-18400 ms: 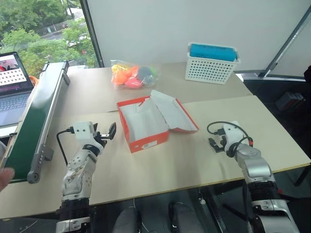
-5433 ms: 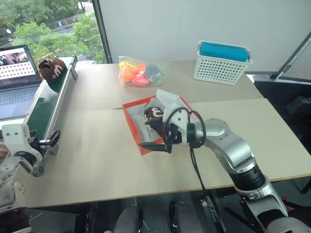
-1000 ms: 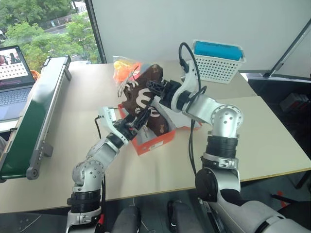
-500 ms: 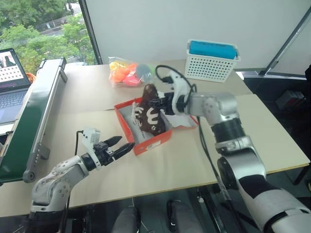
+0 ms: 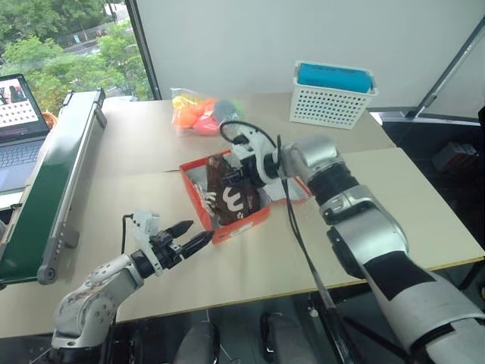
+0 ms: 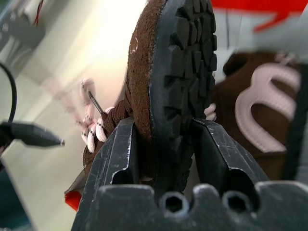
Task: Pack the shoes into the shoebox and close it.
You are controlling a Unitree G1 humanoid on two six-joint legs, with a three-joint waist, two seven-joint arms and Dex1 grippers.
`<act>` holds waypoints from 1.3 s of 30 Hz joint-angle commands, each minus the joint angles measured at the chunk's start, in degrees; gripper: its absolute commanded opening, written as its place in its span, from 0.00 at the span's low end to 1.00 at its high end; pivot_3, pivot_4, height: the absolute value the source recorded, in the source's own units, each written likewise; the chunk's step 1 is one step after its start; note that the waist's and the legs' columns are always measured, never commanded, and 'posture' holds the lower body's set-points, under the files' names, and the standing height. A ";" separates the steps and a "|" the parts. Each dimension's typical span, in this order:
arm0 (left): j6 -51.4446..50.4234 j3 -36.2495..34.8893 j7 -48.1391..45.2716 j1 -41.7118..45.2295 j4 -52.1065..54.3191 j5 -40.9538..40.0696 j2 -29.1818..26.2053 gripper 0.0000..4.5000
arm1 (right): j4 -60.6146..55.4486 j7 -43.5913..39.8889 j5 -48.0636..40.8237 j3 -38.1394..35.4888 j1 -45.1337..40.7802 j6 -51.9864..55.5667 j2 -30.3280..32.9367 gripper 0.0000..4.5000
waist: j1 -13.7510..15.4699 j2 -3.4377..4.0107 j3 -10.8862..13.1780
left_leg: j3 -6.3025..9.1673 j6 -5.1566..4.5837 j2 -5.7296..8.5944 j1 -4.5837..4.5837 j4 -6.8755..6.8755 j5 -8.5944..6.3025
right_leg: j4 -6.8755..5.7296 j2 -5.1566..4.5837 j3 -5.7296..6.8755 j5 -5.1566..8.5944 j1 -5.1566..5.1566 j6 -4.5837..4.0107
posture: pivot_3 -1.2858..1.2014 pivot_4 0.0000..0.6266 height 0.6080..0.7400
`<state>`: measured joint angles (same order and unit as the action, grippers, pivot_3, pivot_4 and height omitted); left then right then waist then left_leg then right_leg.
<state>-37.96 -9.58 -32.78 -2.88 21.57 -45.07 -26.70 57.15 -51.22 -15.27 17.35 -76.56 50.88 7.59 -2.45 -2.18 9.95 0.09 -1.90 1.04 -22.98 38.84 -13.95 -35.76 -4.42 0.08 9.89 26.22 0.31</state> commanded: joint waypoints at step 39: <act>-3.28 1.43 2.60 0.59 4.69 0.72 -0.88 1.00 | -2.87 11.11 4.72 -21.75 -2.94 1.64 0.08 0.92 | 0.38 0.81 -0.61 | 0.17 0.00 0.01 0.93 -0.44 0.07 | 0.57 0.03 0.12 0.24 -1.25 0.06 | 0.52 0.24 1.00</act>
<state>-42.26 -7.90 -28.96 -3.41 25.76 -44.53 -26.91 62.46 -39.67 -7.17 -1.85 -78.24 46.05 6.11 -2.07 -1.37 9.34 0.25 -1.90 1.07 -22.29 38.42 -13.87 -35.17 -4.40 0.19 10.08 25.22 0.37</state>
